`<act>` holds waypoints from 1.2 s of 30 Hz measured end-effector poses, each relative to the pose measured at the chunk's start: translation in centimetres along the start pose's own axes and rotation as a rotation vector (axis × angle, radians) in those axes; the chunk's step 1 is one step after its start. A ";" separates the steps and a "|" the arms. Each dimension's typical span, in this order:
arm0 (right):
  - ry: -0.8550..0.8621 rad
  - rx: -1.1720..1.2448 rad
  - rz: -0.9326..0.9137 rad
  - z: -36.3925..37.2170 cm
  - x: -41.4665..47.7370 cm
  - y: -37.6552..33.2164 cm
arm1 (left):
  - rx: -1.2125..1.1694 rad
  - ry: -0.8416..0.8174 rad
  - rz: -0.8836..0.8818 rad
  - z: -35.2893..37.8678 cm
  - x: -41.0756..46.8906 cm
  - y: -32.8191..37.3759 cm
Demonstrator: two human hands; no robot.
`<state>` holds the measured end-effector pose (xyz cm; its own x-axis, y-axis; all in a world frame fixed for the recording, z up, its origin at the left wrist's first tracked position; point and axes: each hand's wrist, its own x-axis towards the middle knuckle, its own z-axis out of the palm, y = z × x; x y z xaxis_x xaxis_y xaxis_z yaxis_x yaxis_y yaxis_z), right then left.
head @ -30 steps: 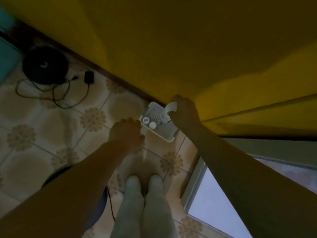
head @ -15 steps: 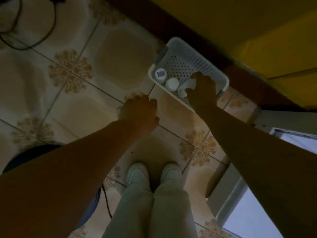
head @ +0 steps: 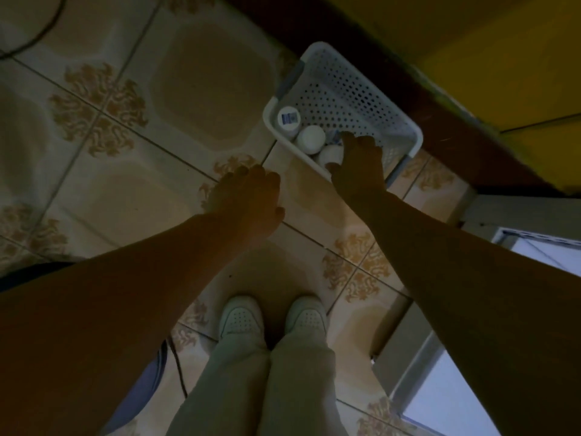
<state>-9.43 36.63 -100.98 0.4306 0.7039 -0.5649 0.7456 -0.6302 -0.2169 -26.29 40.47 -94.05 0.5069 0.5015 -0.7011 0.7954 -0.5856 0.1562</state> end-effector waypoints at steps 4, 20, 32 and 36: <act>0.000 -0.049 -0.061 -6.0 -3.4 -2.7 | 0.015 0.022 0.012 -4.4 -4.0 0.2; 0.268 -0.250 -0.269 -47.3 -27.1 -16.3 | 0.002 0.421 0.018 -36.9 -32.7 6.2; 0.673 -0.072 -0.275 -72.9 -45.6 -19.1 | 0.063 0.744 -0.045 -57.3 -52.1 13.5; 0.819 -0.036 -0.240 -78.6 -51.5 -17.3 | 0.118 0.882 0.014 -60.7 -57.1 17.0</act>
<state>-4.52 37.06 -5.56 0.4806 0.8407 0.2495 0.8733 -0.4328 -0.2237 -21.50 40.54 -9.17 0.6265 0.7730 0.0994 0.7723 -0.6329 0.0543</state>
